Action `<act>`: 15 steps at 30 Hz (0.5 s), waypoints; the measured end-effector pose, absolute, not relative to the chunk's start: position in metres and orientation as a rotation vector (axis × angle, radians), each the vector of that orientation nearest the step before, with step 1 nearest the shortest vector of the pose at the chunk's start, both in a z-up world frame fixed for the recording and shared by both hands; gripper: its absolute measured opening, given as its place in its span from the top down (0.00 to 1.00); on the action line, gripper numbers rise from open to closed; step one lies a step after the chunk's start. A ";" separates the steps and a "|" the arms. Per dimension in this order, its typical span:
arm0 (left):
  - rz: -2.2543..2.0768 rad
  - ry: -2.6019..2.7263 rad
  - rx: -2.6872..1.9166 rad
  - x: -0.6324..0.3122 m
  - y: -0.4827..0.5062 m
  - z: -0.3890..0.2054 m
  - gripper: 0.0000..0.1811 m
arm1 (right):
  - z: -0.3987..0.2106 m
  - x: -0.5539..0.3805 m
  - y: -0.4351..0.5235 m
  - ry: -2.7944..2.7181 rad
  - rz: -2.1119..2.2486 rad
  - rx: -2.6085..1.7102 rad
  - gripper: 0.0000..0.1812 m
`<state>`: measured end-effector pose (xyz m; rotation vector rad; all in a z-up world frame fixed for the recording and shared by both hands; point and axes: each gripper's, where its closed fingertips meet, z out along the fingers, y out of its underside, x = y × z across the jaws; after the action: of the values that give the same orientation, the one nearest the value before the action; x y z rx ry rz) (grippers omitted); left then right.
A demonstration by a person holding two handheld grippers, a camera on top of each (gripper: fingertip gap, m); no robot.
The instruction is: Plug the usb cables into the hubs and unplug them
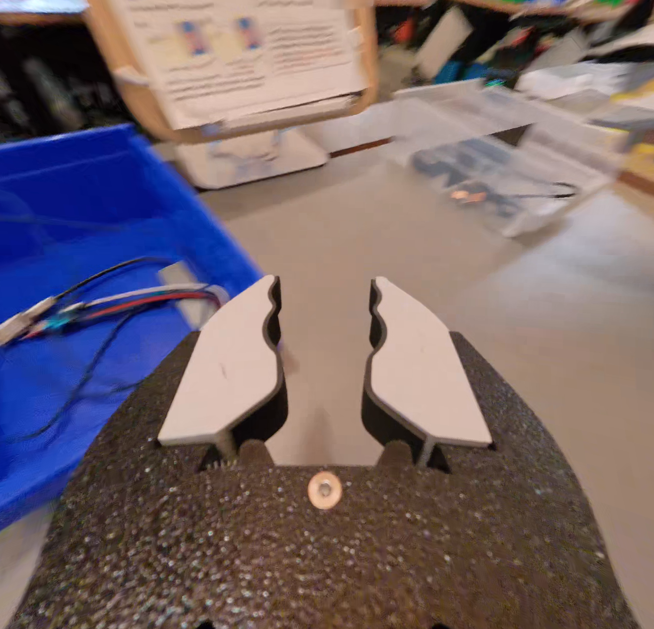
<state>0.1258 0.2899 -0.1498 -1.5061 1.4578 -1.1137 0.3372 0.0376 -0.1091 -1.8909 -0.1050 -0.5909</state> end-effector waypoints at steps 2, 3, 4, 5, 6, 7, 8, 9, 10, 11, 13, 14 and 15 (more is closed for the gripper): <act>-0.957 1.429 -1.676 0.119 0.331 -0.156 0.74 | -0.119 0.311 0.031 -0.089 -0.524 -1.863 0.64; -0.887 1.457 -1.755 0.118 0.345 -0.162 0.74 | -0.122 0.301 0.029 -0.079 -0.497 -1.848 0.64; -0.823 1.496 -1.819 0.118 0.356 -0.167 0.73 | -0.123 0.292 0.027 -0.071 -0.468 -1.833 0.64; -0.756 1.529 -1.878 0.120 0.365 -0.172 0.72 | -0.121 0.286 0.028 -0.075 -0.448 -1.815 0.64; -0.696 1.566 -1.920 0.124 0.373 -0.178 0.71 | -0.119 0.282 0.029 -0.083 -0.439 -1.812 0.64; -0.647 1.581 -1.951 0.130 0.380 -0.182 0.71 | -0.118 0.281 0.029 -0.087 -0.438 -1.821 0.64; -0.609 1.595 -1.977 0.137 0.386 -0.186 0.70 | -0.115 0.281 0.028 -0.074 -0.444 -1.825 0.63; -0.575 1.638 -2.009 0.143 0.388 -0.192 0.70 | -0.111 0.282 0.026 -0.056 -0.452 -1.818 0.62; -0.539 1.698 -2.047 0.147 0.387 -0.199 0.68 | -0.108 0.280 0.024 -0.052 -0.449 -1.802 0.62; -0.495 1.736 -2.095 0.151 0.389 -0.206 0.68 | -0.105 0.276 0.023 -0.064 -0.429 -1.787 0.62; -0.447 1.753 -2.173 0.162 0.394 -0.215 0.67 | -0.102 0.270 0.020 -0.077 -0.392 -1.776 0.62; -0.445 1.775 -2.196 0.168 0.394 -0.218 0.67 | -0.099 0.270 0.017 -0.076 -0.396 -1.773 0.62; -0.422 1.793 -2.233 0.171 0.394 -0.223 0.68 | -0.097 0.270 0.014 -0.081 -0.403 -1.768 0.62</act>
<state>0.1714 0.3940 -0.2228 -2.2331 1.7931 -0.4218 0.2700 0.0140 -0.0969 -1.7678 -0.0811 -0.4031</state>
